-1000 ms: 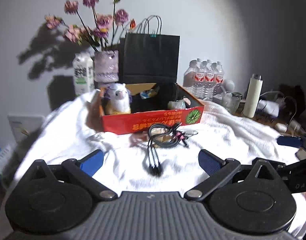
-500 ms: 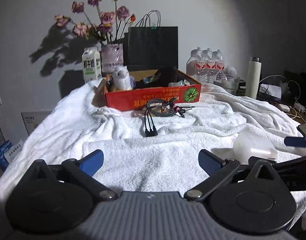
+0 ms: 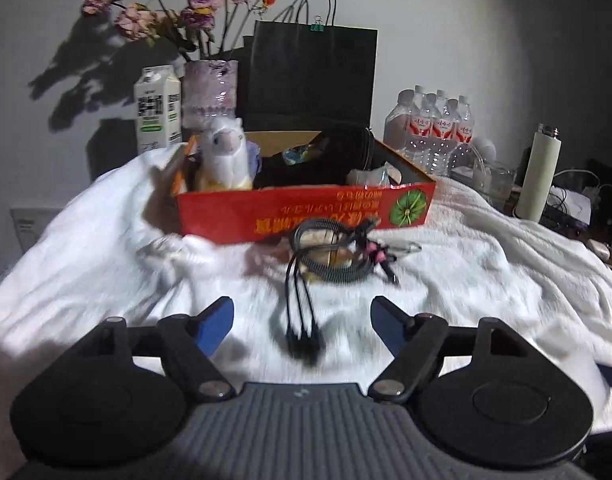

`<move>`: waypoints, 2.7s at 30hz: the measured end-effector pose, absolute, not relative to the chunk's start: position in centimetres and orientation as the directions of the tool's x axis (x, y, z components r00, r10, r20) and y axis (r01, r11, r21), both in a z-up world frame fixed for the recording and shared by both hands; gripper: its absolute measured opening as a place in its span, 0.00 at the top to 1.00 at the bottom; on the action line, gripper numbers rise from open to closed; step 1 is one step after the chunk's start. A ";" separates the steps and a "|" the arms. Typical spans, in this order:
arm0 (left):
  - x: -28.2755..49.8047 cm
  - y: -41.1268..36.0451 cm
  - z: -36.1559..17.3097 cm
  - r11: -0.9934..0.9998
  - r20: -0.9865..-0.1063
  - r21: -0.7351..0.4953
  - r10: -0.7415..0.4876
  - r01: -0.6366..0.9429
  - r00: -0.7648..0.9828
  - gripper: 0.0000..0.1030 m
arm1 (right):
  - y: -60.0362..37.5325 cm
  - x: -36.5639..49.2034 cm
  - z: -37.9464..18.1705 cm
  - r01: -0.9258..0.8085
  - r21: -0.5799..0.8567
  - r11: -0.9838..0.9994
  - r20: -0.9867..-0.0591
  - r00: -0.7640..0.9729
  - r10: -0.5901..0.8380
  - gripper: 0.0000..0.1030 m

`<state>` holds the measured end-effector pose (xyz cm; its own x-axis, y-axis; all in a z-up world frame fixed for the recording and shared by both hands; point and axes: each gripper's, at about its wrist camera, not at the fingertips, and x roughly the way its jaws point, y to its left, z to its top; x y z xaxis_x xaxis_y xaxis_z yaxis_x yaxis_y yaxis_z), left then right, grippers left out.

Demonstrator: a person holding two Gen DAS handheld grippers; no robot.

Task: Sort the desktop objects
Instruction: 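Grasp the black cables with the left tool and lift toward the box, then lower the black cables into the box with the left tool while the right tool releases the white container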

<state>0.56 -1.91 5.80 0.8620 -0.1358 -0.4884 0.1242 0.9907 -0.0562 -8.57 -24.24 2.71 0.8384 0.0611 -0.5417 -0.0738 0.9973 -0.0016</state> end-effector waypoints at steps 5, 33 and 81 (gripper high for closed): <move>7.4 -1.3 3.7 0.991 -0.571 -0.076 -0.131 0.106 0.810 0.55 | -24.1 -6.5 2.9 -0.099 0.032 0.995 -0.535 0.839 0.100 0.17; -6.8 1.1 11.8 0.946 -0.358 -0.225 -0.302 0.232 0.884 0.97 | -22.2 -9.4 7.3 -0.192 0.086 0.978 -0.412 0.887 0.210 0.21; 30.9 4.1 15.7 0.957 -0.642 -0.257 -0.063 -0.136 0.764 0.30 | -12.5 32.3 12.2 -0.272 0.008 0.962 -0.599 0.769 0.222 0.14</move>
<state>30.86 4.14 15.65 0.7642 -0.0631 -0.6419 -0.1365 0.9568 -0.2566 32.28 -12.52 12.20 0.7693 0.2224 -0.5989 -0.2718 0.9623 0.0081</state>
